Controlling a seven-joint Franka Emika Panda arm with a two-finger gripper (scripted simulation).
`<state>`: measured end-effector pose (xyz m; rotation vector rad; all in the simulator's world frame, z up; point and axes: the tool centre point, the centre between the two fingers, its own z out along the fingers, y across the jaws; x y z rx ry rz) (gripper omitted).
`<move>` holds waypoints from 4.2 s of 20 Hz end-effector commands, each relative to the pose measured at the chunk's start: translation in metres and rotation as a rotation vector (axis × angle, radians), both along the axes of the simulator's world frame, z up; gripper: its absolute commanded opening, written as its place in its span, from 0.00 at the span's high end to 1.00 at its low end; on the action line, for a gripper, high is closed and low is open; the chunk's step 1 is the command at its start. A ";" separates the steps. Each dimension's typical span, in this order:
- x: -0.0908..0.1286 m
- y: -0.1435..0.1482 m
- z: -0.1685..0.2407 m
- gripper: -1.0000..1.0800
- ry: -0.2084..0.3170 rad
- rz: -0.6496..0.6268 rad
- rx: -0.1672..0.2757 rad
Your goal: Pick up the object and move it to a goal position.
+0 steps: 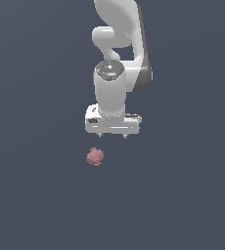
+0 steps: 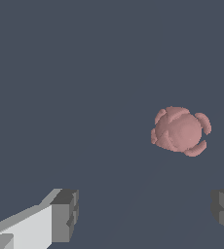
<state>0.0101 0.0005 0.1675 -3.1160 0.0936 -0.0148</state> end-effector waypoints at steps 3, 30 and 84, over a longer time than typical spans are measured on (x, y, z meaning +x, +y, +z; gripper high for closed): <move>0.009 -0.018 -0.017 0.04 0.004 -0.067 -0.003; 0.031 -0.083 -0.109 0.04 0.014 -0.291 -0.022; 0.029 0.134 0.128 1.00 0.013 -0.293 -0.024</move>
